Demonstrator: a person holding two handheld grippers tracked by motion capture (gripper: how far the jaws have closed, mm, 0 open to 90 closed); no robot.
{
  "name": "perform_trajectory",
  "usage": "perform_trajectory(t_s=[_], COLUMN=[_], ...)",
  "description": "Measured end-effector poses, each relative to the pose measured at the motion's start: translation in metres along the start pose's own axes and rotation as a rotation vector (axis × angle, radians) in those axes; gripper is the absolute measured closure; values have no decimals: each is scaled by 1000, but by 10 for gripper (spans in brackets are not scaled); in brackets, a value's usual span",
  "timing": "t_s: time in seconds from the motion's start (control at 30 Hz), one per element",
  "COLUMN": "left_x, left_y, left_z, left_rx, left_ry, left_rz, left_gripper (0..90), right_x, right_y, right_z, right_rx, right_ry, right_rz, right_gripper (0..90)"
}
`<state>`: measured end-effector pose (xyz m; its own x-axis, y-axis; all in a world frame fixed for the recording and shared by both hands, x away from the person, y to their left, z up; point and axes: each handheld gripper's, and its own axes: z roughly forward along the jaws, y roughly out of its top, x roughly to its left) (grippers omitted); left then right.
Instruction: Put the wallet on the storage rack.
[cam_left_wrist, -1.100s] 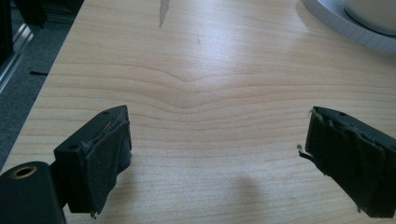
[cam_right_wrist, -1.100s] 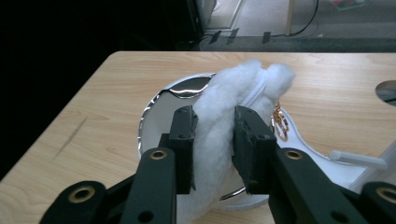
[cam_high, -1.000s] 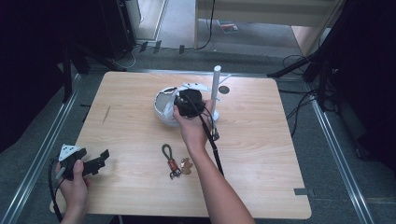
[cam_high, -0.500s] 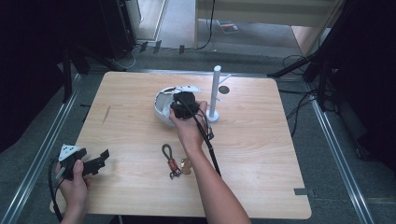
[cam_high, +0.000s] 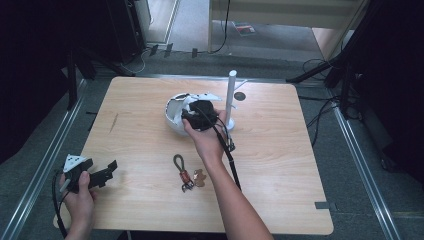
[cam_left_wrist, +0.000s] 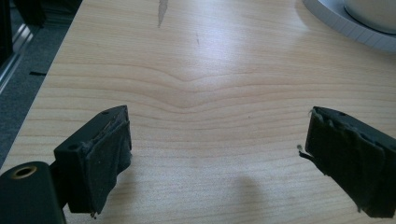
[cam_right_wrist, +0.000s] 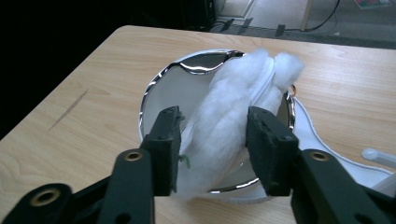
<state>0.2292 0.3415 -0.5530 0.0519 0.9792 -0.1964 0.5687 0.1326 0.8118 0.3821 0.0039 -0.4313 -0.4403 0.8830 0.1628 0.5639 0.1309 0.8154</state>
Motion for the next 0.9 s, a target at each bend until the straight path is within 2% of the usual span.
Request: perform_trajectory(t_s=[0.27, 0.47, 0.6, 0.73, 0.9], left_x=[0, 0, 0, -1, 0], left_y=[0, 0, 0, 0, 0], left_z=[0, 0, 0, 0, 0], left_rx=[1, 2, 1, -1, -1], left_ry=[3, 3, 3, 5, 4], left_rz=[3, 6, 5, 2, 0], left_gripper=[77, 77, 77, 77, 77], right_x=[3, 4, 5, 8, 10], right_y=[-3, -8, -11, -17, -23], right_z=[-19, -32, -36, -40, -43], right_rx=[38, 71, 85, 129, 158], right_ry=[46, 56, 59, 64, 78], right_rz=[-61, -95, -110, -147, -152], right_gripper=[434, 400, 384, 363, 358])
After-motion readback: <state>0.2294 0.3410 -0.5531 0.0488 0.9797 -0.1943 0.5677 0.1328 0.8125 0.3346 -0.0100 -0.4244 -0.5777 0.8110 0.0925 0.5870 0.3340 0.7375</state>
